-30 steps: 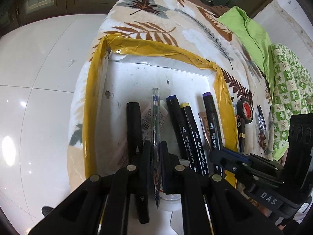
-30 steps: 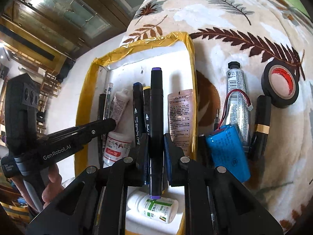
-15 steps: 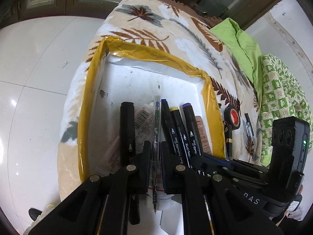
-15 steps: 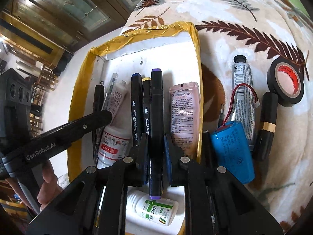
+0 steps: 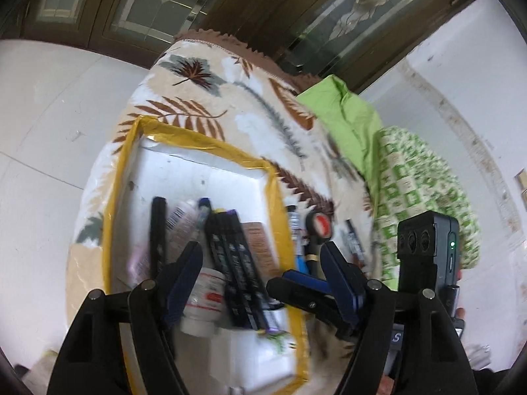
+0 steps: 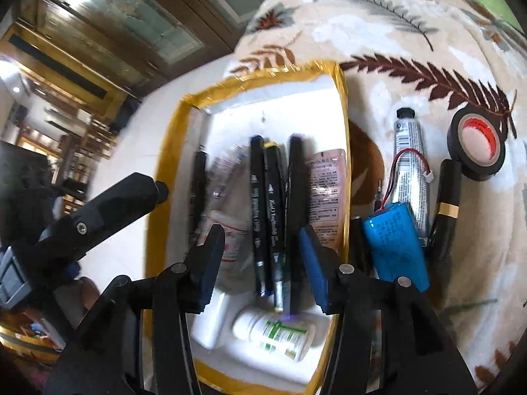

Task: Organize objects
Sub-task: 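Lower the marker and clear pen into the tray and open both grippers, then move both grippers back over the pile toward the black marker and clear pen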

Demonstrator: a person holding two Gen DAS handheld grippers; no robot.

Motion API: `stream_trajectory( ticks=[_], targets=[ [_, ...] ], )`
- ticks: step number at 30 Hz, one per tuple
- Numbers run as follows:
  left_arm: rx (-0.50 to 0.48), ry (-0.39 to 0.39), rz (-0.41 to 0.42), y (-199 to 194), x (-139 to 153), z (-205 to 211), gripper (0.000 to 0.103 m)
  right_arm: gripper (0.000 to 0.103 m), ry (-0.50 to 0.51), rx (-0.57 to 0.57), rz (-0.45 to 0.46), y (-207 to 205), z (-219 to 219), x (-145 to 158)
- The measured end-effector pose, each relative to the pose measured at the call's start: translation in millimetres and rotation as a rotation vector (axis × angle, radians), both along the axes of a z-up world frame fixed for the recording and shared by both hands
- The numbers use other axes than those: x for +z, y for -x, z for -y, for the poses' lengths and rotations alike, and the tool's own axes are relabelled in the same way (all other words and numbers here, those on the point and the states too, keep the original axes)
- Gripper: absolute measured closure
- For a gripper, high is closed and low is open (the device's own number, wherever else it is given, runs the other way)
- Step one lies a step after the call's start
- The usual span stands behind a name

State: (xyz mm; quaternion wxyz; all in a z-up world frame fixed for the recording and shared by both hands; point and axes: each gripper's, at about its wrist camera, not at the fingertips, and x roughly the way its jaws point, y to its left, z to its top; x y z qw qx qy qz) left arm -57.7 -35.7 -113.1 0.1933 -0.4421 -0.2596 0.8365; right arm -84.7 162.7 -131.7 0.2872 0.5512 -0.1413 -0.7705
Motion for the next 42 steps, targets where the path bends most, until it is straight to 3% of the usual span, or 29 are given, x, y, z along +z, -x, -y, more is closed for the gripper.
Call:
stream_trajectory(
  ticks=[9,20,29,36,42],
  targets=[
    [-0.066,0.013,0.004,-24,20,-41,0.029,0.056,0.044,-0.089,-0.037,-19,-70,11],
    [-0.15,0.131,0.024,-58,25,-80,0.029,0.055,-0.023,-0.161,-0.024,-27,-135,-1],
    [-0.148,0.066,0.028,-74,5,-86,0.029,0.056,-0.14,-0.209,-0.013,-23,-152,-15],
    [-0.189,0.044,0.011,-83,6,-100,0.029,0.056,-0.176,-0.263,0.027,-16,-160,-21],
    [-0.216,0.026,-0.004,-87,10,-110,0.029,0.056,-0.211,-0.272,0.002,-11,-162,-14]
  ],
)
